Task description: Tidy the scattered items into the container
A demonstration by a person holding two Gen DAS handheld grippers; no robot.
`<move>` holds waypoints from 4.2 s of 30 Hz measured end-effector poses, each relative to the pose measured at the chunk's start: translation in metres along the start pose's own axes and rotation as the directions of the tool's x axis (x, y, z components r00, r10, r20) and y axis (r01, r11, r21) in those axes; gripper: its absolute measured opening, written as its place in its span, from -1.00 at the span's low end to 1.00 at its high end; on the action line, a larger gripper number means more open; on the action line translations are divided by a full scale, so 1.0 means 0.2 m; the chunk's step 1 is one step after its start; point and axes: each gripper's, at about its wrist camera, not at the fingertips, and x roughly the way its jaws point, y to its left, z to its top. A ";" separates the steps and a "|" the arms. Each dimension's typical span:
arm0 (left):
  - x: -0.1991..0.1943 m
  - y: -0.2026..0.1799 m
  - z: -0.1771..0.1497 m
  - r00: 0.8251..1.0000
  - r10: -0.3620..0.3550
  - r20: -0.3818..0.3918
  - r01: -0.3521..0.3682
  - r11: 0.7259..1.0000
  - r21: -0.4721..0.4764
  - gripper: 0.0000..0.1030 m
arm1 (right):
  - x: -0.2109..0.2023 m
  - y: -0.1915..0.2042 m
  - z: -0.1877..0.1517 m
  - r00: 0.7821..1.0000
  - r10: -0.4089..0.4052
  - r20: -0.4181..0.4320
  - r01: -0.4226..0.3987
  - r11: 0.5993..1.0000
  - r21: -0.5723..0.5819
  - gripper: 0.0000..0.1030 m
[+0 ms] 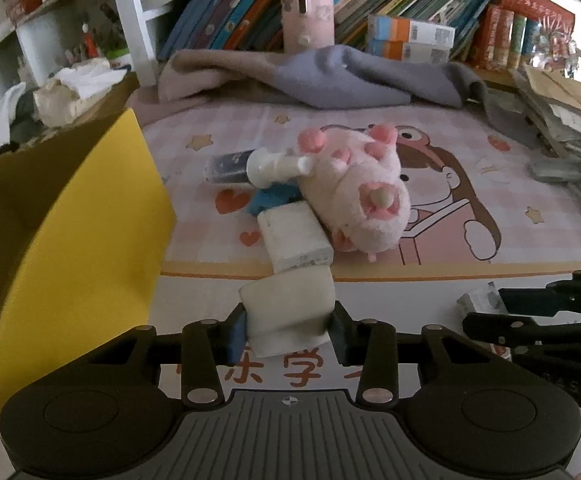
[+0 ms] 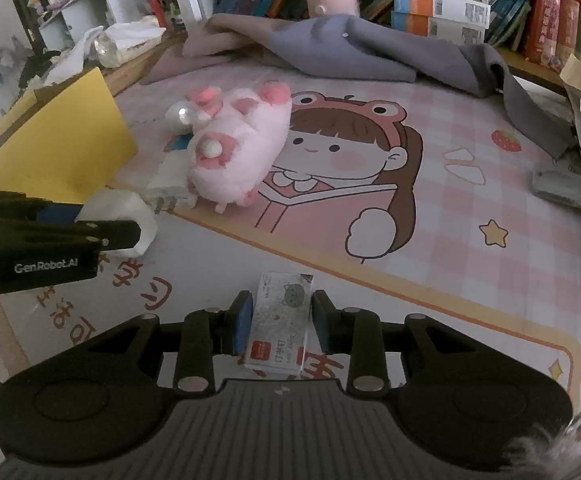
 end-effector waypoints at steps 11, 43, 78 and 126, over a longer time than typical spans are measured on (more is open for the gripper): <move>-0.11 0.00 -0.03 1.000 -0.005 0.019 0.005 1.000 0.008 -0.25 | -0.05 0.03 -0.04 1.000 0.001 0.001 -0.001 1.000 -0.003 -0.44; -0.39 -0.02 -0.08 0.994 -0.070 0.089 0.064 0.995 0.074 -0.29 | -0.28 0.10 -0.08 0.996 0.005 0.092 0.000 0.998 -0.055 -0.45; -0.79 0.39 -0.39 0.930 -0.331 0.158 0.307 0.938 0.159 -0.30 | -0.67 0.69 -0.24 0.984 -0.077 0.159 0.075 0.997 0.017 -0.45; -1.08 1.26 -0.81 0.926 -0.276 0.257 0.278 0.960 0.029 -0.31 | -0.60 1.74 -0.32 0.985 0.029 0.170 -0.004 0.989 -0.146 -0.45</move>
